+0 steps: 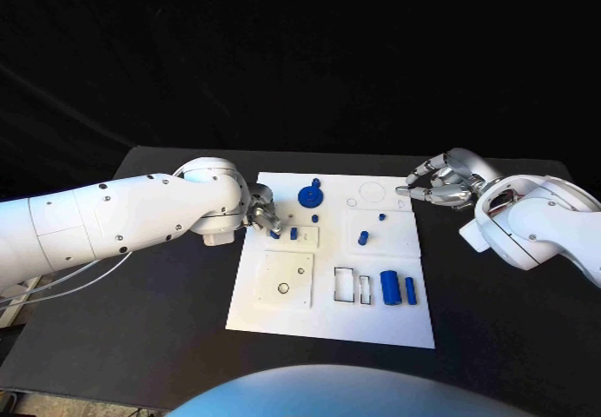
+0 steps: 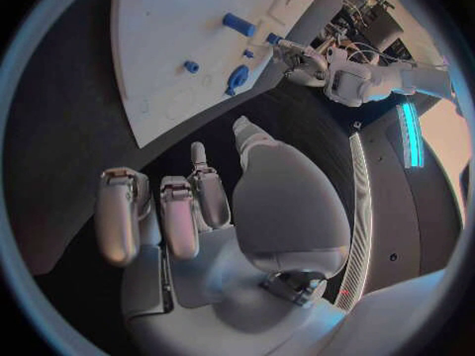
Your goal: Assemble the parts on the task board
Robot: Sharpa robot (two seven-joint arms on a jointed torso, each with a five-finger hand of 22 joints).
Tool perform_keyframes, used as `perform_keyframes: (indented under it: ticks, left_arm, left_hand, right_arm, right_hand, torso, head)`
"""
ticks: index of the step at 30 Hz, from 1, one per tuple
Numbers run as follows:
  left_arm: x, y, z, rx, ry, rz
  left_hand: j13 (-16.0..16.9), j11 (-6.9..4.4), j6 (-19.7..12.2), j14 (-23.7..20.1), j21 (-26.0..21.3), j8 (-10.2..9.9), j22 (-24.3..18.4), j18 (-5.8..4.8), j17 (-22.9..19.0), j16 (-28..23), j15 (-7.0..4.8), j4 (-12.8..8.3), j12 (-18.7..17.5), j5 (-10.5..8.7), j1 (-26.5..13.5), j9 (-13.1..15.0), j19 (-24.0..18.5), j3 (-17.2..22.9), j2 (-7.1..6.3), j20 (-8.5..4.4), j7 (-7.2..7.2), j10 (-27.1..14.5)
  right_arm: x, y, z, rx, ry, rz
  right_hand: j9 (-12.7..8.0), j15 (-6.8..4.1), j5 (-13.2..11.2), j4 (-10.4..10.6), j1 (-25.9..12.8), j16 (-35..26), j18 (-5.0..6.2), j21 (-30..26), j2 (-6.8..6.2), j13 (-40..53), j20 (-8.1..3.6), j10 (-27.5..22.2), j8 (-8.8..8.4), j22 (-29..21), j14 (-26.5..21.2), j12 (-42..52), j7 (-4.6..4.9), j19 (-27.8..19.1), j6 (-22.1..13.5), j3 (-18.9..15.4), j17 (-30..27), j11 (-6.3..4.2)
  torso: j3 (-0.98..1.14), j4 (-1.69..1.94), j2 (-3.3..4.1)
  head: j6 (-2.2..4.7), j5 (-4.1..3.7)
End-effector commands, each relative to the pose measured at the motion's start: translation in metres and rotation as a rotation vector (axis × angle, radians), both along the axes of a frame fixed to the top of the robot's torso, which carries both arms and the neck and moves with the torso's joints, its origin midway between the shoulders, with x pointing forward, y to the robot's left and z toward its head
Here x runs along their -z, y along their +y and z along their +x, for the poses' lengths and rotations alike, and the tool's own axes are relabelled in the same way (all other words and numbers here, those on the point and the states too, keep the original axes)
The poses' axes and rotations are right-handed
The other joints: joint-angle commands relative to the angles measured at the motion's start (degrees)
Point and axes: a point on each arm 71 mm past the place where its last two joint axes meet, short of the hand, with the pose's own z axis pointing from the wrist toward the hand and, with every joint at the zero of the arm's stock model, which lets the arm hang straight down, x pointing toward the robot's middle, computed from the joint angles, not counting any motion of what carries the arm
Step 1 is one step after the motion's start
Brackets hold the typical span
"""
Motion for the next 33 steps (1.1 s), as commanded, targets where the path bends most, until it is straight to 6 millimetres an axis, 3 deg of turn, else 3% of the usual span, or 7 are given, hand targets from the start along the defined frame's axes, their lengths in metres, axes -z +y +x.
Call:
perform_keyframes:
  ticks: [1,8,15,20,33]
  left_arm:
    - [0.0031,-0.0023,-0.0027,0.022,0.025,0.014]
    - [0.0040,-0.0022,-0.0017,0.015,0.022,0.011]
    - [0.0053,-0.0012,-0.0004,0.011,0.033,0.011]
    - [0.0061,-0.0002,0.0005,0.010,0.040,0.014]
    - [0.0076,0.0033,0.0039,0.000,0.045,0.022]
  left_hand:
    - [0.0,-0.22,1.8,5.8,0.2,3.6,14.2,-0.31,15.1,0.2,-0.46,-3.0,0.1,-0.39,-0.9,7.8,4.9,3.2,-0.07,-0.31,-1.79,0.4]
    - [-0.2,-0.37,1.9,5.8,0.2,3.8,14.3,-0.32,15.1,0.2,-0.57,-2.5,0.1,-1.44,-2.1,7.6,4.9,2.8,-0.28,-0.43,-1.99,0.4]
    - [-0.3,-0.60,2.0,5.8,0.2,3.9,14.3,-0.32,15.1,0.2,-0.78,-1.6,0.0,-5.22,-4.4,6.9,4.9,1.6,-1.24,-0.64,-2.30,0.3]
    - [-0.3,-0.66,2.2,5.8,0.1,4.0,14.3,-0.31,15.1,0.2,-0.82,-1.0,0.0,-6.53,-5.5,6.5,4.9,0.8,-1.93,-0.69,-2.36,0.2]
    - [-0.4,-0.68,2.5,5.8,0.1,4.2,14.3,-0.31,15.1,0.2,-0.85,0.3,0.1,-7.46,-7.5,6.0,4.9,-0.8,-2.99,-0.74,-2.38,0.1]
  right_arm:
    - [0.0007,0.0007,-0.0004,-0.010,0.005,-0.009]
    - [0.0007,0.0005,-0.0004,-0.010,0.004,-0.009]
    - [-0.0001,0.0009,-0.0003,-0.009,-0.006,-0.004]
    - [-0.0002,0.0010,-0.0002,-0.009,-0.007,-0.002]
    - [-0.0009,0.0004,-0.0007,-0.005,-0.013,0.004]
  right_hand:
    - [0.1,-0.28,0.2,0.1,0.3,0.2,1.08,-0.3,0.30,4.0,-0.28,-0.2,0.27,9.8,6.0,-0.4,-0.04,1.0,-0.3,-0.3,15.1,-0.10]
    - [0.1,-0.28,0.2,0.1,0.3,0.2,1.09,-0.4,0.32,4.0,-0.28,-0.2,0.29,9.8,6.0,-0.4,-0.04,1.0,-0.3,-0.3,15.1,-0.10]
    - [0.1,-0.29,0.3,0.2,0.3,0.2,1.12,-0.5,0.36,4.0,-0.29,-0.2,0.33,9.8,6.0,-0.3,-0.05,0.9,-0.2,-0.4,15.1,-0.11]
    - [0.1,-0.29,0.3,0.2,0.2,0.2,1.12,-0.5,0.37,4.0,-0.29,-0.2,0.34,9.7,6.0,-0.4,-0.06,0.9,-0.2,-0.4,15.1,-0.11]
    - [0.1,-0.26,0.5,0.3,-1.0,0.2,1.14,-0.7,0.11,3.8,-0.29,-0.4,0.26,9.7,6.0,-0.5,0.01,0.9,-0.6,-1.6,15.1,-0.06]
  torso:
    - [0.01,0.01,0.00]
    - [0.02,0.00,-0.02]
    - [0.04,-0.04,-0.01]
    - [0.04,-0.01,-0.04]
    - [0.05,0.00,0.00]
  head:
    - [-0.04,0.01]
    - [-0.05,-0.03]
    - [-0.05,-0.09]
    - [-0.01,-0.13]
    - [-0.04,-0.24]
